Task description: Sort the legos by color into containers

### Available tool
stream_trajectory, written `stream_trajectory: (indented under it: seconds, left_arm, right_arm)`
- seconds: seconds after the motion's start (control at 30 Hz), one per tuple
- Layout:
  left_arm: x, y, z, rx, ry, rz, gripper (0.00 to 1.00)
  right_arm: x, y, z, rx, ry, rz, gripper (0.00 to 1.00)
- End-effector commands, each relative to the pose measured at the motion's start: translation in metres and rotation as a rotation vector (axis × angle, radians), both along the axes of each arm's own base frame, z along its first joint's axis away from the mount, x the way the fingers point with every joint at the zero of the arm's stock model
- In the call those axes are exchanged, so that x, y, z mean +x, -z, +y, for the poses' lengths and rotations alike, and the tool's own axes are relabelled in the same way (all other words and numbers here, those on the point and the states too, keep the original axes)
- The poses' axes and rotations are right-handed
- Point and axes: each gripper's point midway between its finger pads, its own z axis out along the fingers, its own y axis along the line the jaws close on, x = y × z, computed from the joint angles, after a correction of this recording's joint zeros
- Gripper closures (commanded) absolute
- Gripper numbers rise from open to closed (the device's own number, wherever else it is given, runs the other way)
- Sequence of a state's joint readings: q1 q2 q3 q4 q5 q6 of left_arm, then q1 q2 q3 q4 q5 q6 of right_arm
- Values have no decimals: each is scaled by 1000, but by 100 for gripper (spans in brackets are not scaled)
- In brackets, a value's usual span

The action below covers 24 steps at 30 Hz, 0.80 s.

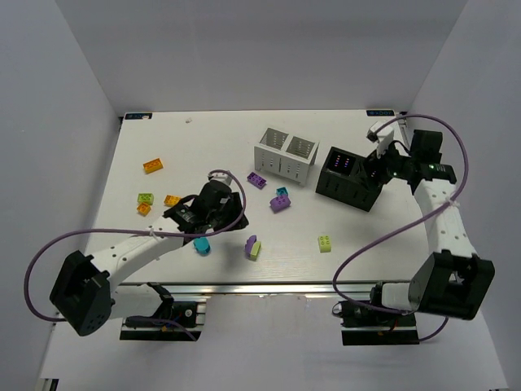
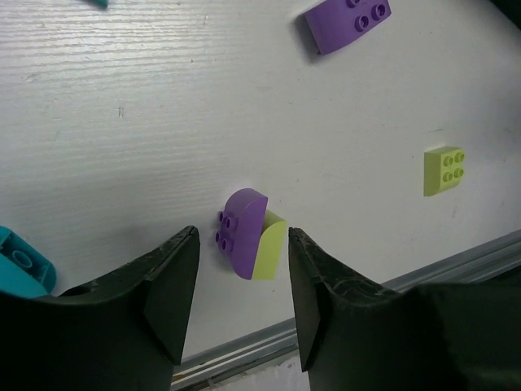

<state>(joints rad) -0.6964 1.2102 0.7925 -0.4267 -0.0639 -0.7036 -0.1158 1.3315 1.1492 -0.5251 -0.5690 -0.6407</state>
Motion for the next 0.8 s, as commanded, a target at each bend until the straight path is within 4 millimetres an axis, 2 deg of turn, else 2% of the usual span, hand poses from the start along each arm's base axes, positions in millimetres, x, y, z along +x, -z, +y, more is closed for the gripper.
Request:
stream_trajectory:
  seconds: [0.0,0.03,0.1,0.17,0.2,0.23,0.27,0.3,0.33,0.37,0.4,0.43,0.47,0.53,0.6,0.63,0.67,0.77]
  left_arm:
    - [6,-10,-8,23,7,-33,42]
    - [8,-9,-9,30,7,-35,41]
    - [11,-12,-15,35,29,-50,39]
    - [18,-19,-25,35,69,-80,38]
    - [22,-13,-28,78,111,-89,37]
    - [31,-25,-36,81,137,-122,37]
    - [34,-26,-41,103,176,-138,36]
    - [39,-16,-45,167,242,-150,36]
    - [47,-26,-54,171,279,-186,36]
    - [47,-25,-62,182,334,-198,34]
    - [51,-16,-67,225,406,-215,33]
    - [57,-21,-75,226,438,-238,32]
    - [57,-19,-81,244,514,-261,28]
    - [63,-12,-93,250,576,-263,26]
    - [71,-6,-96,296,615,-273,25]
    - [72,10,-95,330,632,-232,25]
    - [79,5,-101,333,642,-244,25]
    - [84,17,-108,361,697,-230,23]
  right_arm:
    - [-56,-39,60,153,-419,-161,14]
    - [-68,-43,66,128,-506,-240,11]
    - [-90,-28,78,152,-582,-230,11]
    - [-105,-17,86,136,-644,-252,11]
    - [-111,-11,87,144,-657,-235,11]
    - [-116,-8,88,143,-668,-231,11]
    - [-118,-4,88,133,-684,-235,11]
    - [-126,2,88,143,-691,-201,11]
    - [-129,5,88,138,-699,-197,11]
    - [-131,7,88,138,-703,-192,11]
    - [-133,9,88,138,-704,-188,11]
    - [-135,11,88,138,-702,-183,11]
    - [-136,11,88,140,-701,-184,11]
    - [-136,11,89,156,-685,-183,11]
    - [-138,9,91,175,-672,-172,11]
    - [-137,9,91,177,-668,-177,11]
    - [-137,9,91,179,-665,-175,11]
    - [-137,10,90,176,-655,-175,11]
